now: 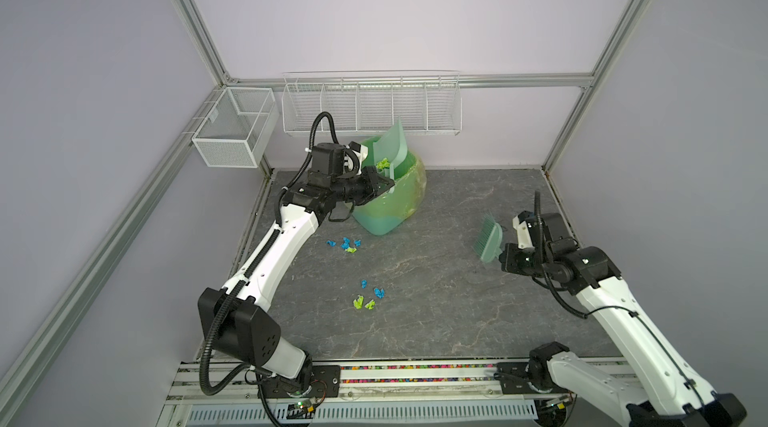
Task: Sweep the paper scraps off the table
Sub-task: 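Tip the dustpan over the trash bin with the left gripper to empty scraps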
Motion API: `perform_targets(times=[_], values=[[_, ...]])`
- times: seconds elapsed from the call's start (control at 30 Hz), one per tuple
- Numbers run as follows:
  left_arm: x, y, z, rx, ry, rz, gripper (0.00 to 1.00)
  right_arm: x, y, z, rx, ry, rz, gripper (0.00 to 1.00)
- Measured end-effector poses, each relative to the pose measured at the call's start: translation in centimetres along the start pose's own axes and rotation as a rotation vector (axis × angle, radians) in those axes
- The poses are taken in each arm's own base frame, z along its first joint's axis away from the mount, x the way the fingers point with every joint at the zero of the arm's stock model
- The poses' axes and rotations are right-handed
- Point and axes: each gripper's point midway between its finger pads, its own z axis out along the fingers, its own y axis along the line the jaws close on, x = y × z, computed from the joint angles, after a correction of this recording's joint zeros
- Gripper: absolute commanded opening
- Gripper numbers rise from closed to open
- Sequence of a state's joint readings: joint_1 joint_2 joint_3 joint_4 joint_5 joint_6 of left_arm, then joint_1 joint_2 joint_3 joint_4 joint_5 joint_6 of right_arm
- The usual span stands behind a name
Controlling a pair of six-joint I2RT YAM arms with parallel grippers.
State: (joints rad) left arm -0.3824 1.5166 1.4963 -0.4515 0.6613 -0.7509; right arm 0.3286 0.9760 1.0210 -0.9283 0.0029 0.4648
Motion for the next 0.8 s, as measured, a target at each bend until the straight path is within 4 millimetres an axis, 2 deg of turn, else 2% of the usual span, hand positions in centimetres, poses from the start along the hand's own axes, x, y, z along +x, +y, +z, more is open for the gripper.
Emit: perform_targets(times=[0.2, 0.47, 0.8], values=[[-0.5, 1.0, -0.3, 0.041, -0.015, -0.074, 0.00, 0.0, 0.0, -0.3, -0.004, -0.010, 0.002, 0.07], [-0.9, -0.4, -1.2, 0.156, -0.039, -0.112, 0.00, 0.2, -0.1, -0.4, -0.004, -0.007, 0.003, 0.07], [-1.8, -0.7, -1.7, 0.316, -0.064, -0.238, 0.00, 0.3, -0.1, -0.5, -0.002, -0.003, 0.007, 0.07]])
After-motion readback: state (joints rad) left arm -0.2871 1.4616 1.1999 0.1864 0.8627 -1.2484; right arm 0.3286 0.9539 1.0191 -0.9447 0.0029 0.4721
